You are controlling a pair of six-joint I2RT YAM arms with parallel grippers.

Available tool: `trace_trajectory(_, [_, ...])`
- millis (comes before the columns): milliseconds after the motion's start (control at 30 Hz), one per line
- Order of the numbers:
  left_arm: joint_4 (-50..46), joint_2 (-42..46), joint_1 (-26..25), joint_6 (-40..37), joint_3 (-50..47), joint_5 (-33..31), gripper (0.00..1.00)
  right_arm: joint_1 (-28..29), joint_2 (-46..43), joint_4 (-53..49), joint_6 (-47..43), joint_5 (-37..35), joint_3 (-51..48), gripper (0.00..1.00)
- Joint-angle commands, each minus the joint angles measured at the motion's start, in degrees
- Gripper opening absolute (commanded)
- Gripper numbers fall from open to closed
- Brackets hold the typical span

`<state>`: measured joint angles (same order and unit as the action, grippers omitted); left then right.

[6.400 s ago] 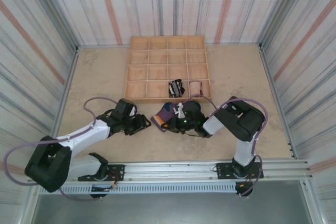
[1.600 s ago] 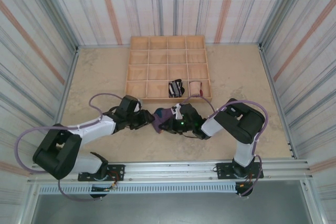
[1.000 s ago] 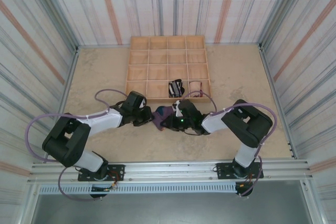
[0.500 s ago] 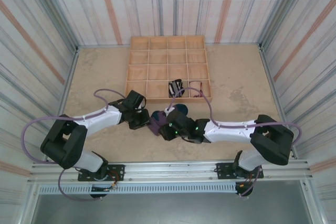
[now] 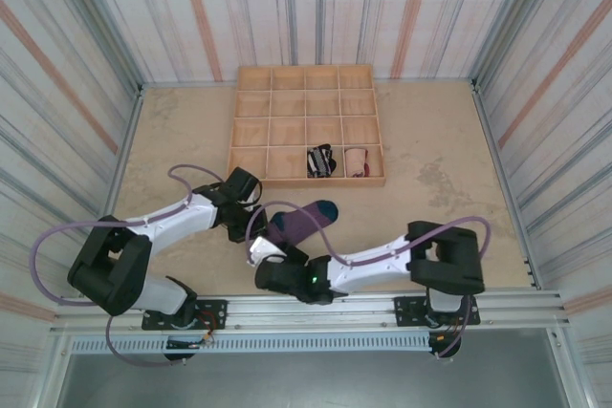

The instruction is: Roll the socks

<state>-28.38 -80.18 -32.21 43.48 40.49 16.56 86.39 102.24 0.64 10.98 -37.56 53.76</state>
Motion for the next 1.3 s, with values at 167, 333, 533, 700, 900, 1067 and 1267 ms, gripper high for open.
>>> trace_trajectory(167, [-5.06, 1.75, 0.44, -2.93, -0.27, -0.11, 0.00, 0.78, 6.69, 1.61, -6.20, -11.74, 2.08, 0.55])
trace_trajectory(333, [-4.95, 2.13, 0.40, -3.18, -0.57, 0.06, 0.00, -0.19, 9.44, 1.73, -4.99, -10.42, 1.93, 0.44])
trace_trajectory(533, [-5.29, 2.94, 0.44, -3.96, -0.99, -0.09, 0.06, -2.13, 9.74, 0.78, 0.68, -6.00, 0.11, 0.00])
trace_trajectory(700, [-3.75, 5.32, 2.22, -3.27, -2.73, 1.65, 0.53, -3.78, 8.13, 2.28, 4.38, -0.55, -3.28, 0.00])
trace_trajectory(900, [-1.08, 10.89, 7.06, -2.04, -6.58, 5.04, 0.77, -6.63, 5.52, 5.89, 7.84, 5.75, -8.06, 0.00])
trace_trajectory(1067, [3.96, 18.68, 10.61, -0.11, -11.57, 7.76, 0.79, -11.33, 1.58, 12.03, 10.98, 17.45, -13.31, 0.00])
trace_trajectory(1267, [8.46, 24.08, 10.88, 1.66, -15.14, 8.54, 0.78, -21.29, -4.13, 24.81, 20.36, 38.05, -21.73, 0.00])
